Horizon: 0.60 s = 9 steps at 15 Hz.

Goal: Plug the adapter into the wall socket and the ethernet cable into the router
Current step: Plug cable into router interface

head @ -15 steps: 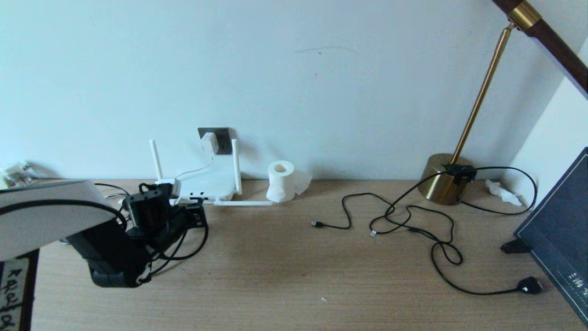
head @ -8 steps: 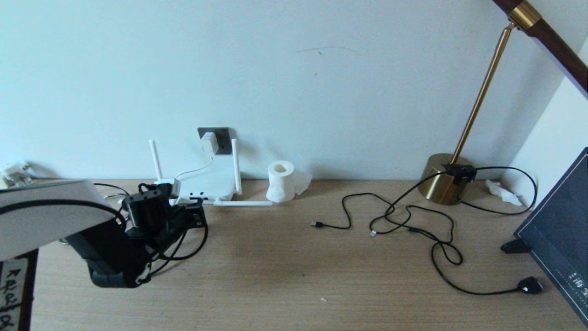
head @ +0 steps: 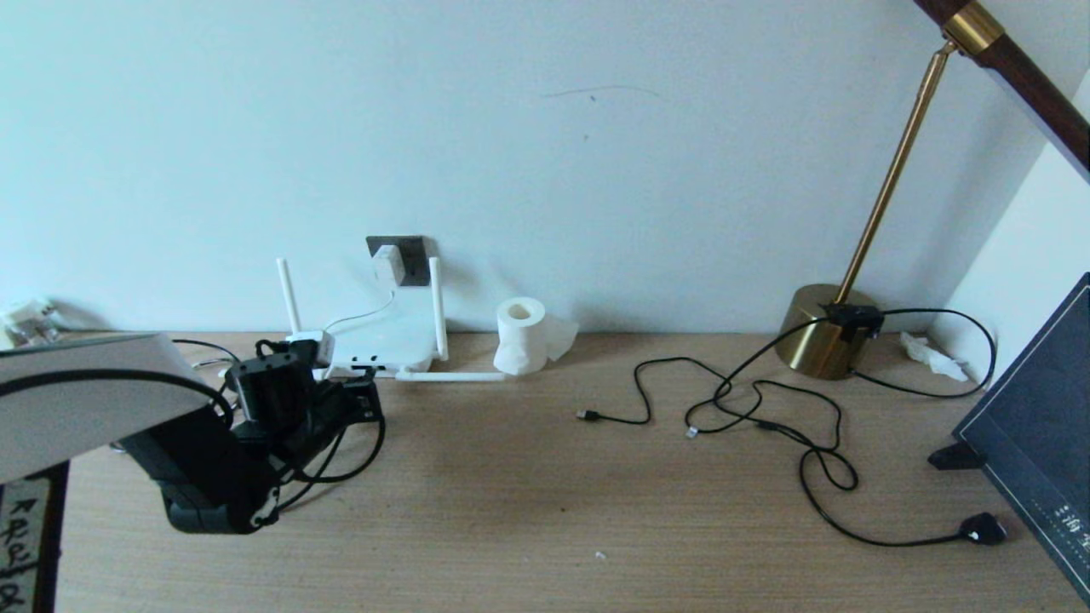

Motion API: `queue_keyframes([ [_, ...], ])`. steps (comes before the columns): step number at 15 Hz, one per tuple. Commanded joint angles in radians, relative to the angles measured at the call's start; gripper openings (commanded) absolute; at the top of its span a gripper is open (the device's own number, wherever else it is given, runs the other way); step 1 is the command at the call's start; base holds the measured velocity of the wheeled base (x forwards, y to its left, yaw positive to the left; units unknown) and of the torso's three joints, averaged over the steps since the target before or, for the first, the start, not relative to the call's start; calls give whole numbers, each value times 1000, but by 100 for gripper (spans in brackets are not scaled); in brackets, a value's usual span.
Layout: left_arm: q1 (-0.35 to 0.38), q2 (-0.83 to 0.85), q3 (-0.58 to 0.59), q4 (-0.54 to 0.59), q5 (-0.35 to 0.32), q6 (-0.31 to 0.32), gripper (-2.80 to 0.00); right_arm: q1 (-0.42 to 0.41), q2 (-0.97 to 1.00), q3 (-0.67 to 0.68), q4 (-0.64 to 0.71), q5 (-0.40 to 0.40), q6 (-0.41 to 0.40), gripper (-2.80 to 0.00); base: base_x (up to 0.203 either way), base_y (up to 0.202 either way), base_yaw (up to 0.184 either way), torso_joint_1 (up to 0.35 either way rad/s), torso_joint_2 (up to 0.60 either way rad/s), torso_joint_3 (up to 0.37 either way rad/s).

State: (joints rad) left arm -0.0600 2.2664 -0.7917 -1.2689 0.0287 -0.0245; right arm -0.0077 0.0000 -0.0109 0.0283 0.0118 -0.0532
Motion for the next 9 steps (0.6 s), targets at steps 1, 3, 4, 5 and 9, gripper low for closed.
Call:
queue_keyframes([
  [1, 0, -1, 0, -7, 1, 0, -280, 0, 2, 0, 1, 1, 0, 0, 0, 0, 0, 0, 0, 0],
  [3, 0, 1, 0, -7, 2, 0, -280, 0, 2, 0, 1, 1, 0, 0, 0, 0, 0, 0, 0, 0],
  [4, 0, -1, 0, -6, 2, 0, -280, 0, 2, 0, 1, 1, 0, 0, 0, 0, 0, 0, 0, 0],
  [5, 0, -1, 0, -7, 2, 0, -280, 0, 2, 0, -1, 1, 0, 0, 0, 0, 0, 0, 0, 0],
  [9, 2, -1, -4, -7, 2, 0, -280, 0, 2, 0, 1, 1, 0, 0, 0, 0, 0, 0, 0, 0],
])
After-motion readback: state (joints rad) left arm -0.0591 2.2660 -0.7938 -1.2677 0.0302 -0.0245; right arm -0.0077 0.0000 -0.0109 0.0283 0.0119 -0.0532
